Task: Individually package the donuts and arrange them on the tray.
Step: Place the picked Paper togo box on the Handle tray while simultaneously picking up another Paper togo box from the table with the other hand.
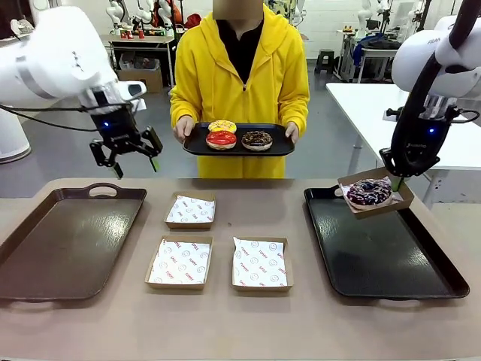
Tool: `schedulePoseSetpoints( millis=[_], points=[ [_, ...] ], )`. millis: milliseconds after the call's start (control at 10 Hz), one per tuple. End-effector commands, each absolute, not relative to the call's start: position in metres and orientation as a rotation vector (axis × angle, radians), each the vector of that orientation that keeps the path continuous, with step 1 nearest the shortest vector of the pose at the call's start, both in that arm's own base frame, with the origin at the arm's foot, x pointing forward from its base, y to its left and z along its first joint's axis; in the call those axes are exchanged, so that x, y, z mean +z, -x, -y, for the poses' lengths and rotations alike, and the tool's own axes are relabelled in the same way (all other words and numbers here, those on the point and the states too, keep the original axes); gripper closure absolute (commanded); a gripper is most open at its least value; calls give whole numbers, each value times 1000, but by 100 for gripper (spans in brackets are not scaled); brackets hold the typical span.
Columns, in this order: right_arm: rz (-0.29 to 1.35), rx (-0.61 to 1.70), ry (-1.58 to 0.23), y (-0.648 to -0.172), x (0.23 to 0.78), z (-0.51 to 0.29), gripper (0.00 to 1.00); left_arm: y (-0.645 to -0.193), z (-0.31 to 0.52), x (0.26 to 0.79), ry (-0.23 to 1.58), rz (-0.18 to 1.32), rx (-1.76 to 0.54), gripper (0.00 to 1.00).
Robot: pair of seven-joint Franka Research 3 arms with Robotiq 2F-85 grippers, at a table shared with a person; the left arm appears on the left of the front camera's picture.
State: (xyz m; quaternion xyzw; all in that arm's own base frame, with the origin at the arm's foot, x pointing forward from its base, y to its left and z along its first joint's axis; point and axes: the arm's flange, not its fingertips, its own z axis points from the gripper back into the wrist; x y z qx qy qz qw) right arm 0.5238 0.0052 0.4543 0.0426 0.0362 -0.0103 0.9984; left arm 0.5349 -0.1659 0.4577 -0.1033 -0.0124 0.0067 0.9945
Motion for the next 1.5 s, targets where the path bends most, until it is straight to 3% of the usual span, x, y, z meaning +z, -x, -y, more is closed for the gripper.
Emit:
schedulePoseSetpoints(
  millis=[0, 600, 1400],
  points=[
    [-58, -42, -123, -526, 448, -6, 98, -550, 177, 442, 149, 49, 11, 0],
    [-72, -21, -85, -524, 454, -5, 98, -565, 207, 391, 102, 104, -64, 0],
    [-72, -24, -93, -525, 452, -6, 98, -560, 202, 394, 132, 92, -82, 0]
  ],
)
